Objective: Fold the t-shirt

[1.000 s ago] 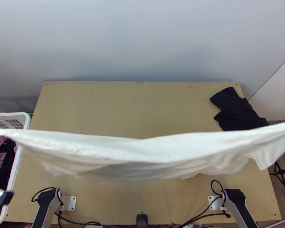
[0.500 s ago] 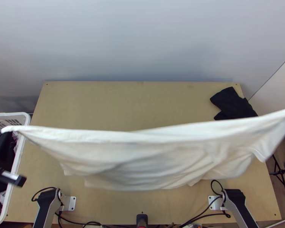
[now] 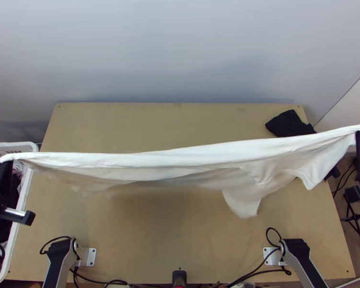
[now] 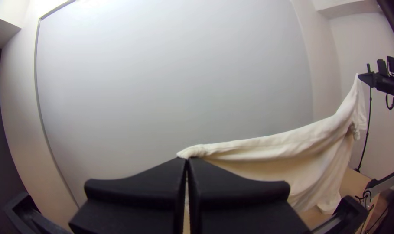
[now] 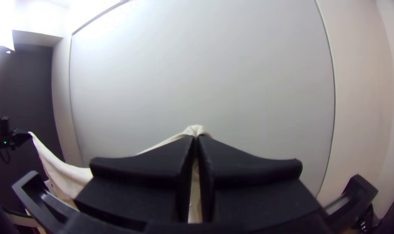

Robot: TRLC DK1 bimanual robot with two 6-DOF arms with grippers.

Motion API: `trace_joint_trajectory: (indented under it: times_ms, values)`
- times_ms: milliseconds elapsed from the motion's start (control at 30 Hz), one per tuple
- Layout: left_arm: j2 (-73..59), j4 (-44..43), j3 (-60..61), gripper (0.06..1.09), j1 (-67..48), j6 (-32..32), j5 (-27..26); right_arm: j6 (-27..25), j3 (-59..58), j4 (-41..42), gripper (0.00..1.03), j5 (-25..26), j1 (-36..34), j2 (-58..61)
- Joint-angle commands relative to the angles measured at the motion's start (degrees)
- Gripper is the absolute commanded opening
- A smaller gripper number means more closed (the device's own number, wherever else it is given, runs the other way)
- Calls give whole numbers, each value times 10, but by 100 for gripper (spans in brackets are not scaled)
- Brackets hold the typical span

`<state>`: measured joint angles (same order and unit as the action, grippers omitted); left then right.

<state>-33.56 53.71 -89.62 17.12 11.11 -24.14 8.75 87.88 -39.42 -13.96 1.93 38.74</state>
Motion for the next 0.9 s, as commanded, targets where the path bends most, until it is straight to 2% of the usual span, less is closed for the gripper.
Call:
trace_joint_trajectory:
  times_ms: [0, 367, 467, 567, 667, 733, 867]
  values:
    - [5, 3, -44, 10, -1, -13, 23, -3, 12, 14, 3, 0, 11, -1]
    - [-4, 70, -137, 10, -39, -9, 68, 19, 56, -16, 3, -1, 20, -7]
    - [-4, 92, -147, 10, -67, -8, 101, 28, 83, -39, 3, -1, 24, 0]
    - [9, 82, -72, 10, -101, 12, 137, 35, 34, -43, 3, -1, 19, 3]
    - [20, 40, 61, 10, -104, 78, 146, 24, -67, -24, 3, -1, 18, 23]
    - [16, 1, 133, 10, -104, 90, 146, 24, -109, -16, 3, -1, 20, 58]
    - [-45, -86, 233, 10, -101, 94, 139, -8, -172, 36, 3, -4, 25, 158]
